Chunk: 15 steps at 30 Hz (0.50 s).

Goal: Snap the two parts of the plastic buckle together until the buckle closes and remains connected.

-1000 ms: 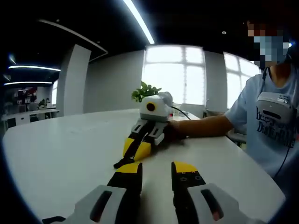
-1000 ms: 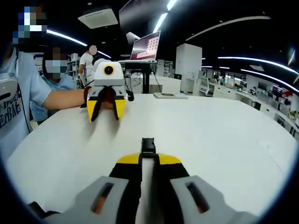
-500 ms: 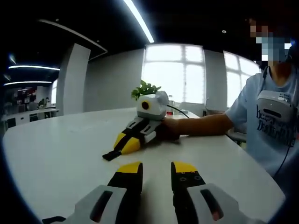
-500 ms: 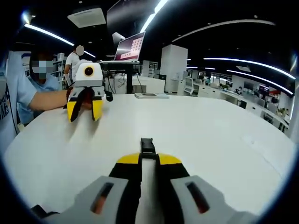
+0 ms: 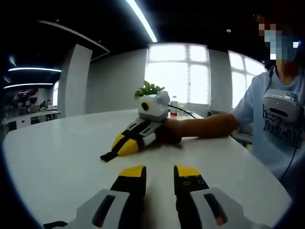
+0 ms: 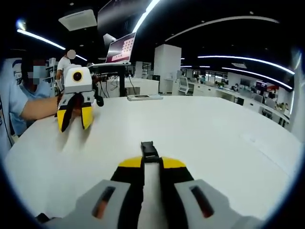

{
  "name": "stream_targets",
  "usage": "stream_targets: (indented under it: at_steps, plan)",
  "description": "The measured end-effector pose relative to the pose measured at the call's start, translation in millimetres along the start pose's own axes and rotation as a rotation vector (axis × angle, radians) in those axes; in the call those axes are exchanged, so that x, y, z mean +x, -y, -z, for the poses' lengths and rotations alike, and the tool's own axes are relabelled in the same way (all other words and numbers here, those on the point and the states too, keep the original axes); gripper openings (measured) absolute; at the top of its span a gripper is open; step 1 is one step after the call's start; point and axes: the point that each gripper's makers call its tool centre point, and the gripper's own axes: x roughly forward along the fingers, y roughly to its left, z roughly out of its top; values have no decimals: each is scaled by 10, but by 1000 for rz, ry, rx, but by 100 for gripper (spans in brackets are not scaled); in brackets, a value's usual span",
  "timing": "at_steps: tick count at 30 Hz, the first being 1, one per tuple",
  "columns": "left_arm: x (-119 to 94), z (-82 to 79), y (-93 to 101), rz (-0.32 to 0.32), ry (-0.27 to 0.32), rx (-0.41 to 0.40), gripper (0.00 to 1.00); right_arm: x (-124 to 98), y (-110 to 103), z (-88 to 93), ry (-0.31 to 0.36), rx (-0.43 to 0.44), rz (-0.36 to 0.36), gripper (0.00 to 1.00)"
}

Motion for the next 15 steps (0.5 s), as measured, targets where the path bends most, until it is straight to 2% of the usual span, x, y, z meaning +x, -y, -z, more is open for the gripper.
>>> stream_targets:
  at_steps: [5,8,15]
  plan:
    - [-5,-7,7,0,3,-2,22,99,-18,-24,-5,-23,33,11]
    - [-2,-6,17,2,2,-1,22,109,42,-40,-7,-20,76,11]
    - [6,-13,16,3,1,0,22,139,238,-57,-7,-30,120,11]
